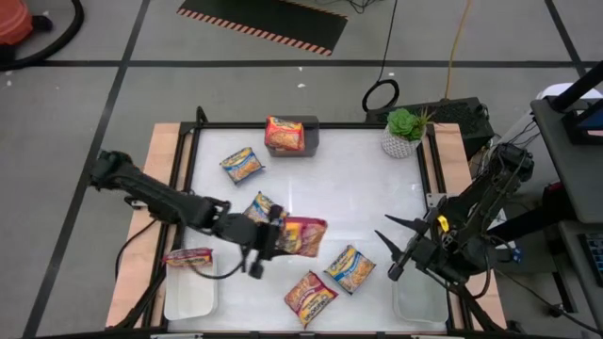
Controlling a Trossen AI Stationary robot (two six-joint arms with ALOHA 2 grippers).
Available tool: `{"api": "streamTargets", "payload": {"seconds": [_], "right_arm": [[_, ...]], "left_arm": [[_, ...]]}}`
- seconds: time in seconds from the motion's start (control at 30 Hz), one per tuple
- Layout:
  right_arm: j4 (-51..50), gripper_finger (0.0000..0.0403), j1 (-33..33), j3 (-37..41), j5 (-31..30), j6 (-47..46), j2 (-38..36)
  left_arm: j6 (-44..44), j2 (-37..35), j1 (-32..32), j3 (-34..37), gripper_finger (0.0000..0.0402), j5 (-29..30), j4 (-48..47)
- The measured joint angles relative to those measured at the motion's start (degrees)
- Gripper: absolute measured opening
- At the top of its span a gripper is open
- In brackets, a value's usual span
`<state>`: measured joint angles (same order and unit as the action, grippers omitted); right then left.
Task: Sort Maruchan noodles
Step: Put the top red noodle pack into the white bin
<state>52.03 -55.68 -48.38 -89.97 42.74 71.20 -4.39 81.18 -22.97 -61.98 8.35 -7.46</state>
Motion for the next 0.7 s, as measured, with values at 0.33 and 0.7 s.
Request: {"api": "streamTargets", "payload": {"seconds": [0.33, 0.7], "right_arm": [[-0.2, 0.0194, 0.92, 1.29, 0.01, 0.12, 0.0], [-0.17, 0.0194, 2.1, 1.51, 0.04, 0.0, 0.02]], "left_arm": [[10.31, -12.97, -7.19, 0.0, 0.0093, 7.38, -22.6], [18.36, -17.5, -11.07, -0.02, 0.0093, 6.99, -39.37]]}}
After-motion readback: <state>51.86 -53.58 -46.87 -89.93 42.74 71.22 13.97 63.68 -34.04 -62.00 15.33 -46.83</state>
